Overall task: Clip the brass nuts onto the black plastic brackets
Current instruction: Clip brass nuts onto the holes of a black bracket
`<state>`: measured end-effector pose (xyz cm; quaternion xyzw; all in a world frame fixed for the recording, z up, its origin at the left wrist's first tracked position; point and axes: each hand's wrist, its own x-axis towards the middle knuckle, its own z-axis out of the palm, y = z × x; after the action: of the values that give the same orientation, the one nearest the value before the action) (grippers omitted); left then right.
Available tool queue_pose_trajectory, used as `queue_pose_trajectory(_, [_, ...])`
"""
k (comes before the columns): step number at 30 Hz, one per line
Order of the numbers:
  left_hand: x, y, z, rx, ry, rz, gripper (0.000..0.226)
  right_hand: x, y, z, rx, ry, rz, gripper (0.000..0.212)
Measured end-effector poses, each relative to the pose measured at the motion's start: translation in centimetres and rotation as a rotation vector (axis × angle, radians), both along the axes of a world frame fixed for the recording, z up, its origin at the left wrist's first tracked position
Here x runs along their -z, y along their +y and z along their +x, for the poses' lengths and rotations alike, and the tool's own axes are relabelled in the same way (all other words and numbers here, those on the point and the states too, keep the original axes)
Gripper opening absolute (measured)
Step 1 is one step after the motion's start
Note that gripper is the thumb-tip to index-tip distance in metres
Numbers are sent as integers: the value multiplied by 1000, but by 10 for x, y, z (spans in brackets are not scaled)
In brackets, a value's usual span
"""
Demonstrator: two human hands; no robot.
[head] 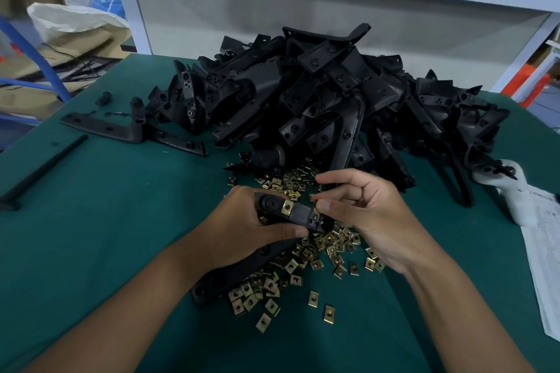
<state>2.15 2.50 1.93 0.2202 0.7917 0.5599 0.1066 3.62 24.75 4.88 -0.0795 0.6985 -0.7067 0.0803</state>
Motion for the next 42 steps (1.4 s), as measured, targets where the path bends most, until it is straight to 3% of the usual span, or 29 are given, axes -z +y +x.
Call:
queue_pose_trajectory(9, [2, 0, -2, 2, 7, 98, 18, 3, -3, 3, 46, 107, 49, 18])
queue_pose_trajectory(19, [3, 2, -2, 18, 39, 185, 19, 5, -13, 7, 113, 287, 35, 14])
queue_pose_trajectory(30, [2, 4, 1, -72, 141, 156, 25, 11, -13, 5, 90, 301, 56, 16])
queue_pose_trajectory(38, [2, 6, 4, -87, 101, 236, 21, 12, -10, 6, 54, 320, 112, 19])
queue_pose_trajectory(42, [3, 12, 5, -181, 76, 321, 18, 17, -18, 3, 27, 281, -3, 34])
